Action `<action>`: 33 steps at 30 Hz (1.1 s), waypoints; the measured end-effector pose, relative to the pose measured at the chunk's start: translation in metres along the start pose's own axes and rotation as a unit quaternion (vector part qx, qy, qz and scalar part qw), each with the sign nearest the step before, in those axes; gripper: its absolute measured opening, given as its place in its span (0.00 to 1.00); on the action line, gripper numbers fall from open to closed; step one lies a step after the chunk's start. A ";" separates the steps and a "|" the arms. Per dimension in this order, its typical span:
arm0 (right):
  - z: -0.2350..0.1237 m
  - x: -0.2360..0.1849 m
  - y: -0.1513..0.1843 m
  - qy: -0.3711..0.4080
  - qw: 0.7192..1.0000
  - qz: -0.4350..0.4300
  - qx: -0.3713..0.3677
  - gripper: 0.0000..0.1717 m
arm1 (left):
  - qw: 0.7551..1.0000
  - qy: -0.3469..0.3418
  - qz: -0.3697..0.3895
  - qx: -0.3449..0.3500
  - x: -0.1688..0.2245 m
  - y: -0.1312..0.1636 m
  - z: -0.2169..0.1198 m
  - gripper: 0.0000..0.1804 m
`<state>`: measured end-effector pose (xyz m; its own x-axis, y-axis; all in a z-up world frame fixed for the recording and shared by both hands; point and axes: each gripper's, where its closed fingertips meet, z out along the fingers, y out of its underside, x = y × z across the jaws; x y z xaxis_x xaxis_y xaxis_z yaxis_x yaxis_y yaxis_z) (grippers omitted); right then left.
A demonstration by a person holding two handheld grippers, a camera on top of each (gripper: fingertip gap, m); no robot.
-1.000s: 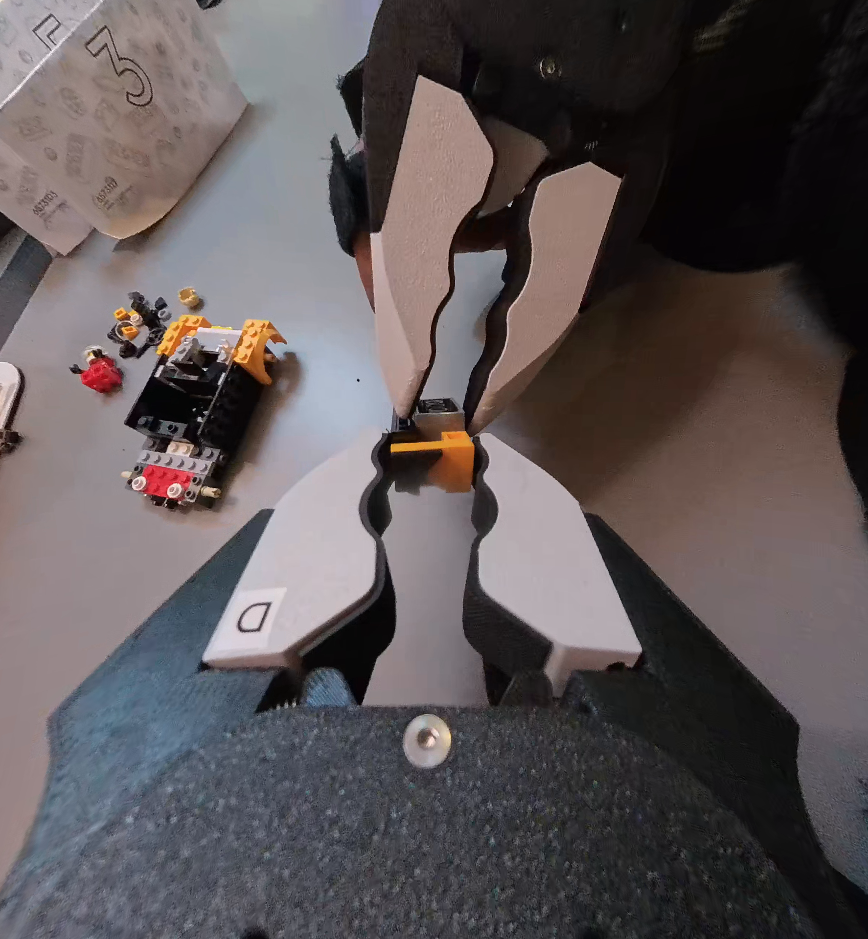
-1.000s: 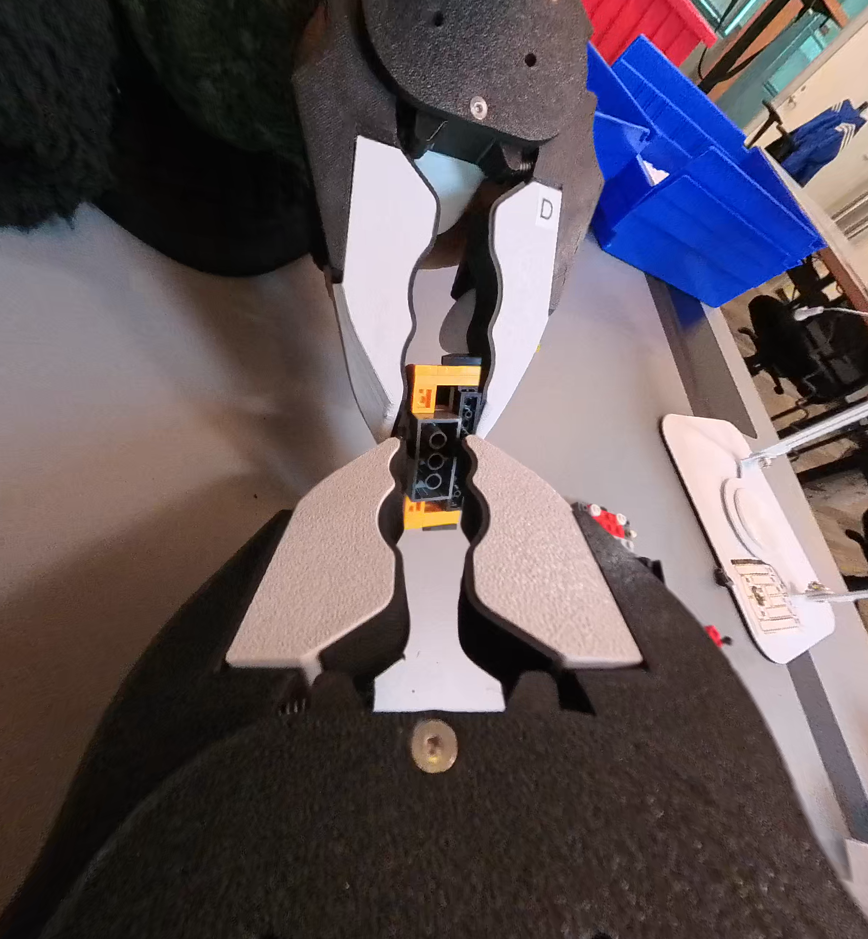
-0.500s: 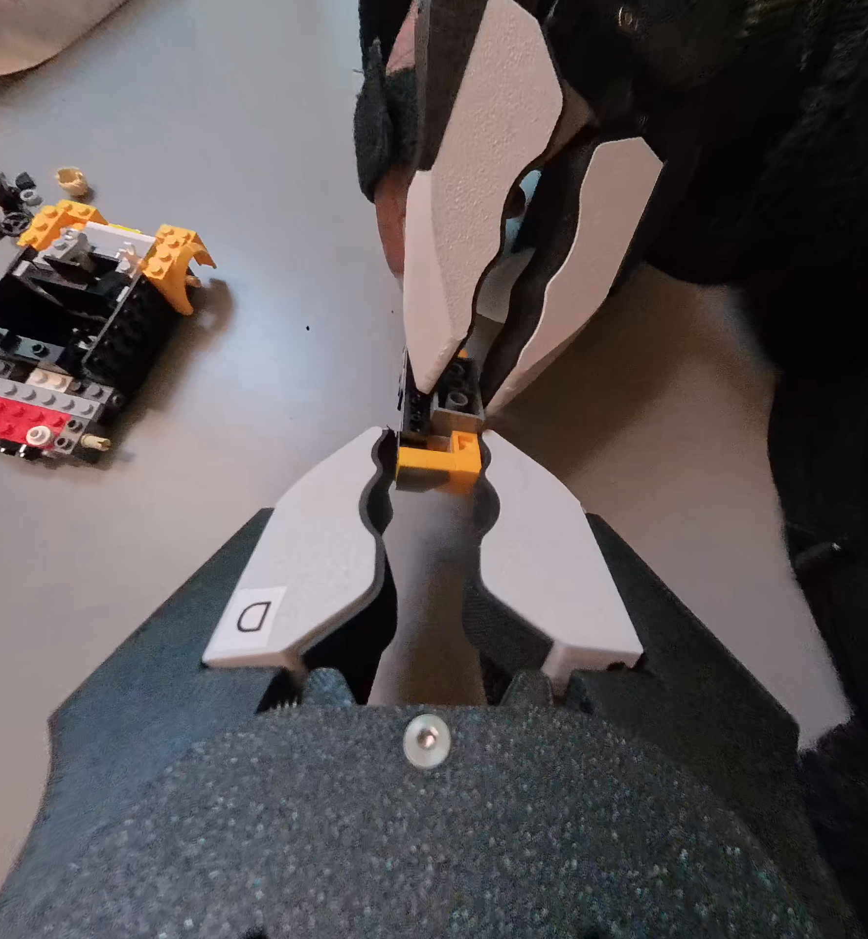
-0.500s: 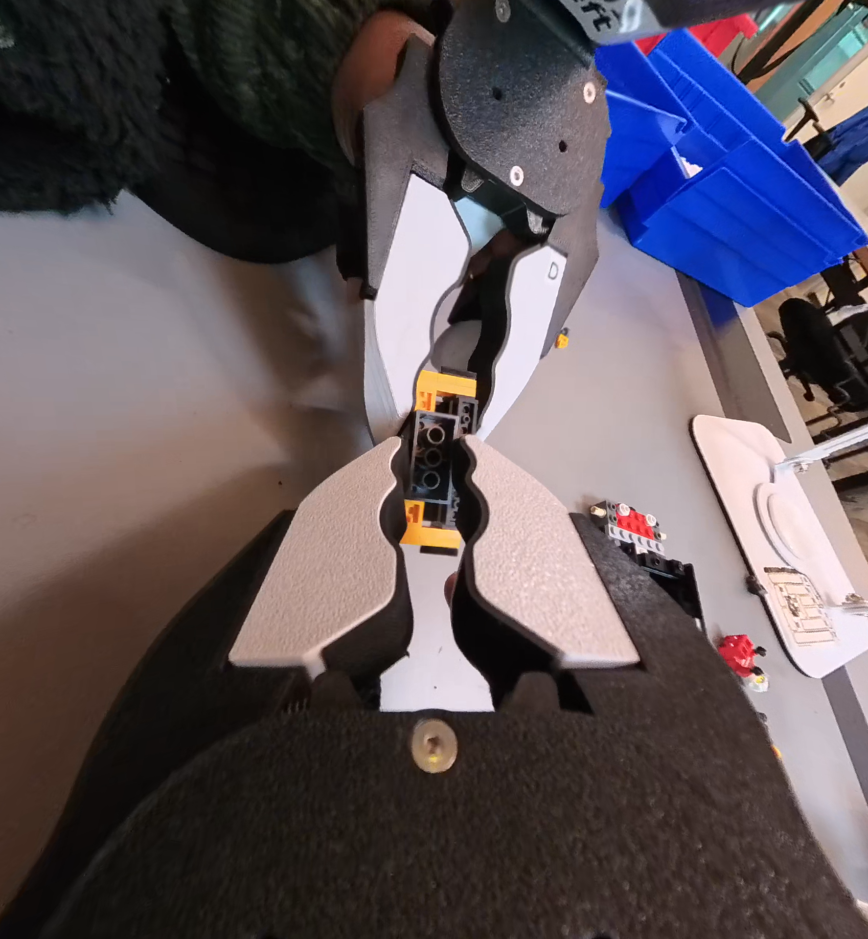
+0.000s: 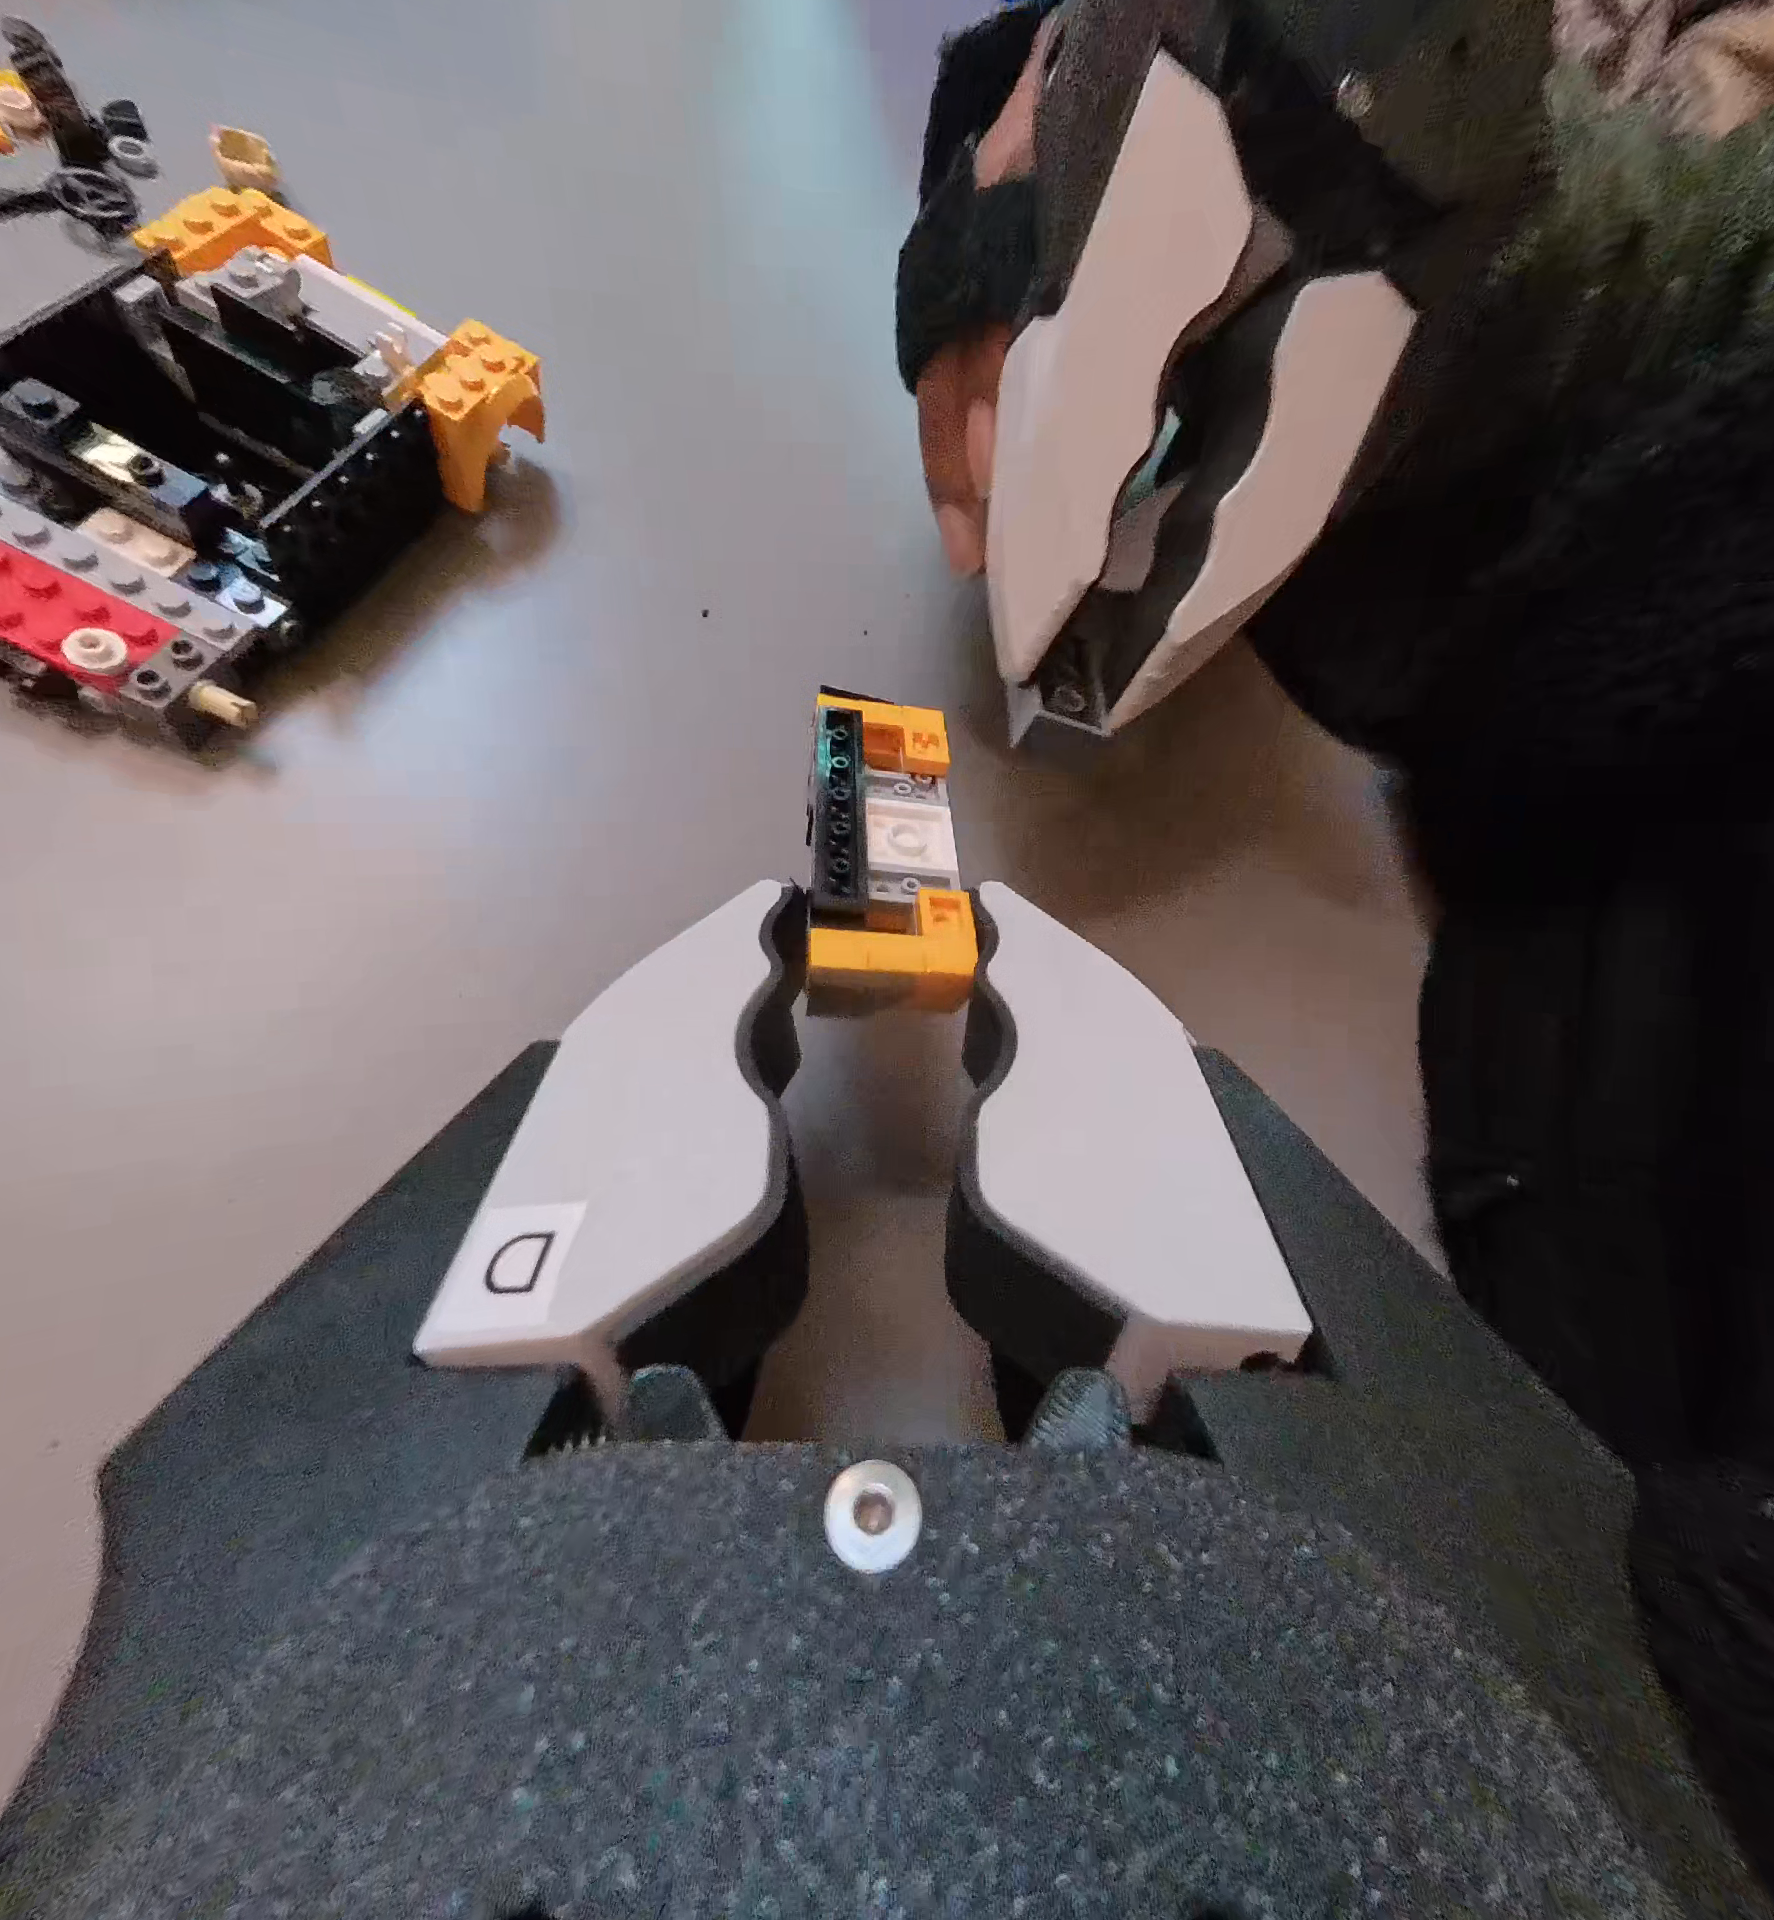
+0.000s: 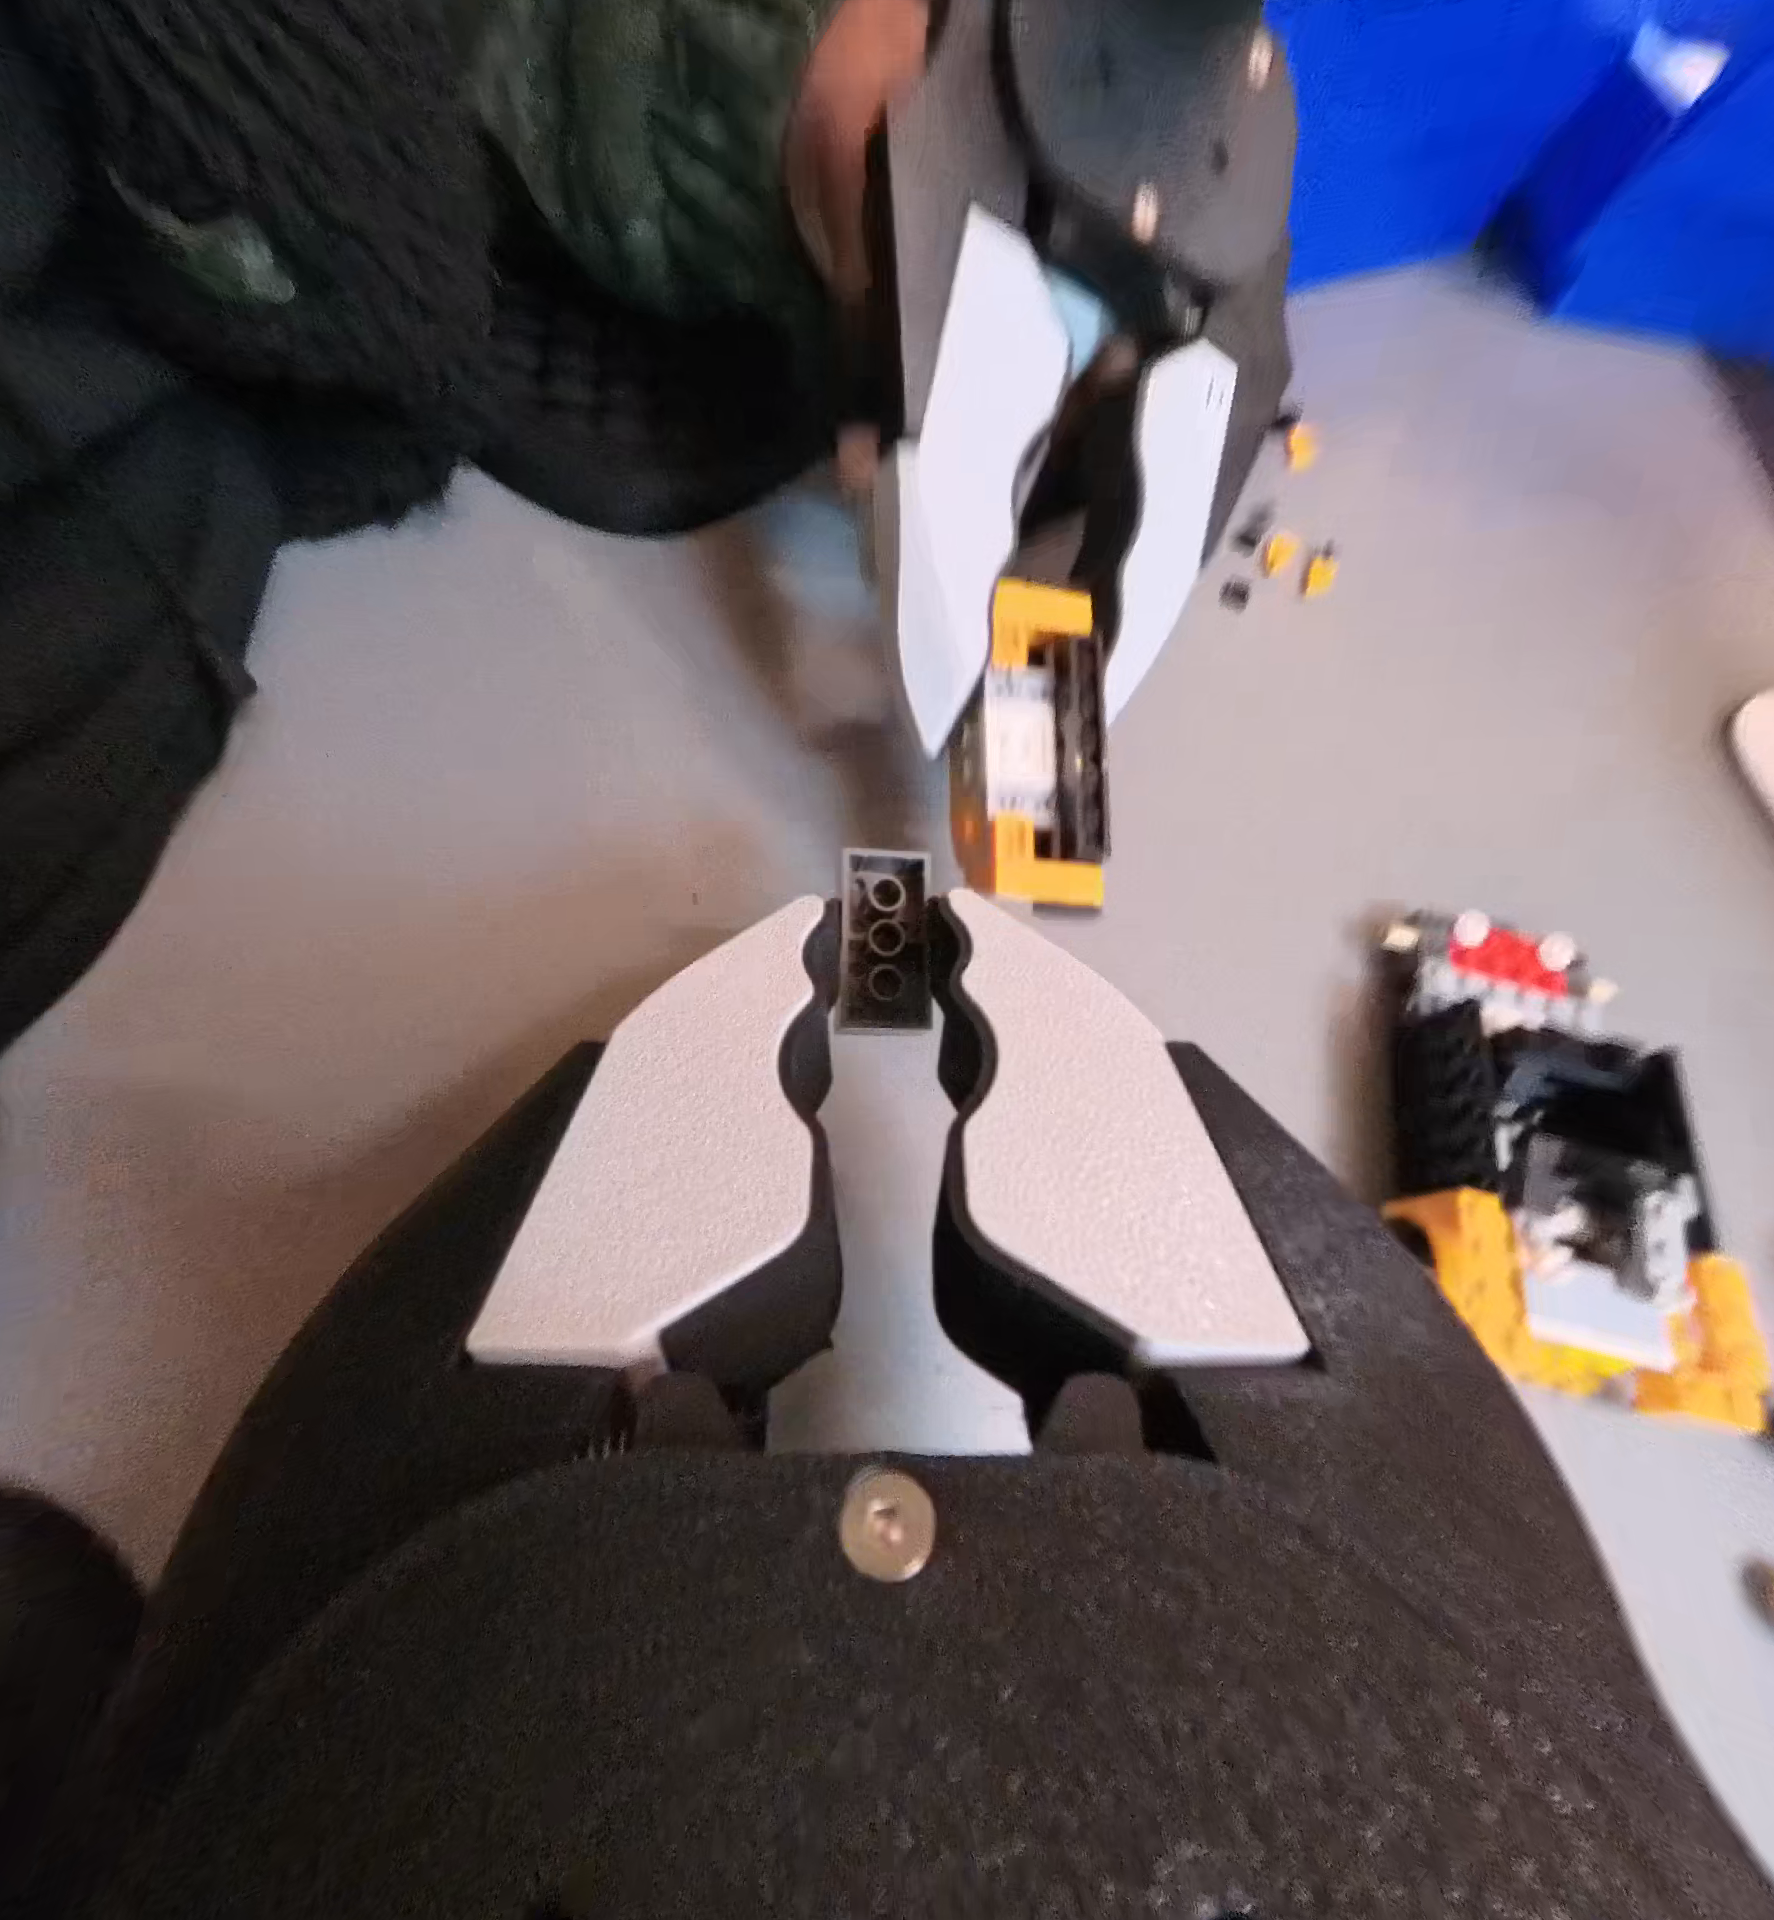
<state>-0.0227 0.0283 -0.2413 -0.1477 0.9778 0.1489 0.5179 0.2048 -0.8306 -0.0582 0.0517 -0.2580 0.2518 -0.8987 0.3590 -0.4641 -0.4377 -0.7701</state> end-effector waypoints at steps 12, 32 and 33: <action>0.017 0.011 0.032 0.009 0.995 0.080 -0.067 0.14 | 0.995 0.066 -0.068 -0.021 0.016 0.011 0.017 0.16; 0.010 -0.002 0.010 -0.004 0.999 0.017 -0.046 0.07 | 0.989 -0.007 0.150 0.012 0.038 -0.011 0.011 0.19; 0.011 -0.003 0.004 -0.002 0.999 0.020 -0.030 0.07 | 0.986 -0.021 0.167 0.003 0.038 -0.010 0.015 0.14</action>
<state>-0.0296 0.0261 -0.2504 -0.1293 0.9851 0.1138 0.5730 0.1679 -0.8022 -0.0310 0.0225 -0.2449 0.1213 -0.9906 0.0633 -0.5218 -0.1179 -0.8449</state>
